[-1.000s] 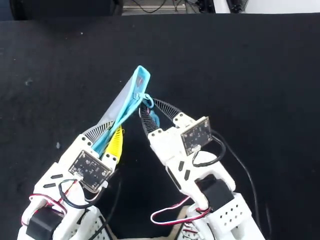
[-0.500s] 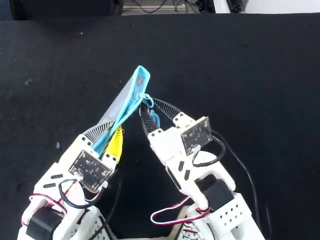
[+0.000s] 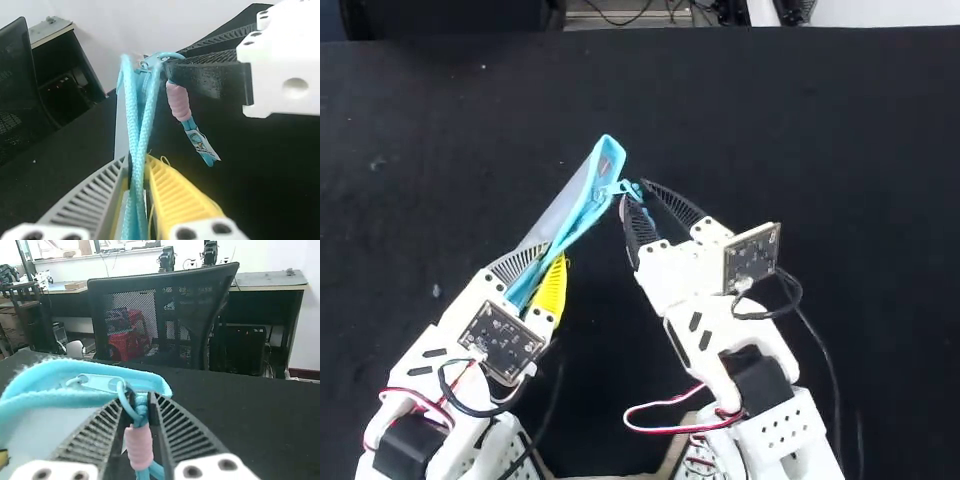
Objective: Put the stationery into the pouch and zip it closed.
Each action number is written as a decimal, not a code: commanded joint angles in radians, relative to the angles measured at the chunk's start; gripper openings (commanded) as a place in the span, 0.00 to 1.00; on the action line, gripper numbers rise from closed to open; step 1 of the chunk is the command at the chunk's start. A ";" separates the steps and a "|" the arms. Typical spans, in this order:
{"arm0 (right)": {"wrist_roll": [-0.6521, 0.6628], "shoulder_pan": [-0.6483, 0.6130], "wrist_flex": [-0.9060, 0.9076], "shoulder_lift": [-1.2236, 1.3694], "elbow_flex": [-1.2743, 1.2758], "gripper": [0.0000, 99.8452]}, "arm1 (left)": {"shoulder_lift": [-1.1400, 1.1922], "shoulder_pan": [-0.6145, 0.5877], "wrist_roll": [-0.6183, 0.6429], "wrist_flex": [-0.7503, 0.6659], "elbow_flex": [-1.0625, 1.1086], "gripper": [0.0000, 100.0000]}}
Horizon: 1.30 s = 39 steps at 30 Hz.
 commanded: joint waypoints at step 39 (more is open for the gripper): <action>-0.006 0.058 -0.123 -0.018 0.007 0.01 | 0.005 0.064 0.017 0.091 0.045 0.03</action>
